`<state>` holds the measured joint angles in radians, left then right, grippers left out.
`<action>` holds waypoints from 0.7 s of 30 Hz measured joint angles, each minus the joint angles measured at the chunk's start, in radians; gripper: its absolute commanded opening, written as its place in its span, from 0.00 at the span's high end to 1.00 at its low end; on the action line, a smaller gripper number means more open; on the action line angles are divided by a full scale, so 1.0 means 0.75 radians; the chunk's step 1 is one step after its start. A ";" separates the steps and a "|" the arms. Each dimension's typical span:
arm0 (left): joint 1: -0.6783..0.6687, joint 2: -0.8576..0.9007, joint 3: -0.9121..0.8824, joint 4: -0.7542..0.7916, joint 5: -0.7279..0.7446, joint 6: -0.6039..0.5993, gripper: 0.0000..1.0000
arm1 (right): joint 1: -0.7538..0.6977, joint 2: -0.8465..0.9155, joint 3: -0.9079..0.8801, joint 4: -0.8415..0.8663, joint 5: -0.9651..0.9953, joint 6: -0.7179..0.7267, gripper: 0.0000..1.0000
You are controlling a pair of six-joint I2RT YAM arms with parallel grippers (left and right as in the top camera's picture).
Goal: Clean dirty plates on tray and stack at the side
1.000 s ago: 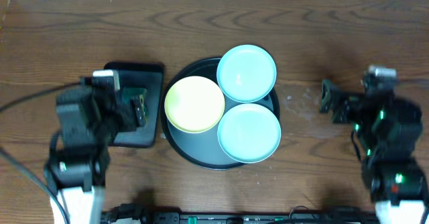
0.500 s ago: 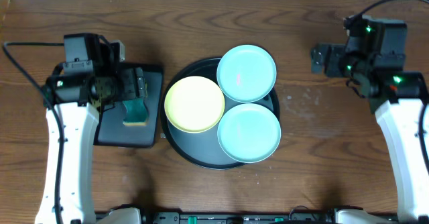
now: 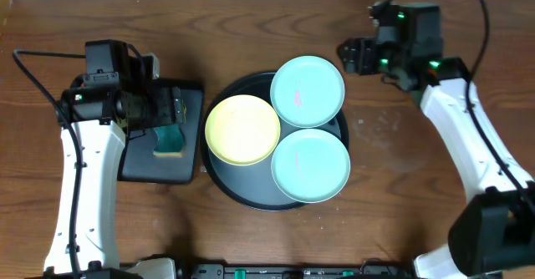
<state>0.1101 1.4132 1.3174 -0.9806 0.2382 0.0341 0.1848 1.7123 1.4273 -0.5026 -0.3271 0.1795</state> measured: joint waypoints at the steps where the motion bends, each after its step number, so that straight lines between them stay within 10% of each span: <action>1: 0.000 0.000 0.000 -0.001 0.000 0.000 0.15 | 0.027 0.017 0.035 -0.035 -0.002 0.000 0.26; 5: 0.000 0.000 0.000 0.011 -0.001 0.000 0.16 | 0.141 0.105 0.187 -0.203 0.004 0.009 0.32; 11: 0.010 0.000 0.000 0.013 -0.160 -0.069 0.16 | 0.349 0.287 0.316 -0.385 0.030 0.139 0.69; 21: 0.152 0.002 0.000 0.007 -0.354 -0.277 0.16 | 0.533 0.448 0.320 -0.502 0.202 0.362 0.68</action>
<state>0.2237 1.4147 1.3174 -0.9756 -0.0273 -0.1738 0.5846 2.0480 1.6672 -0.8787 -0.1757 0.4511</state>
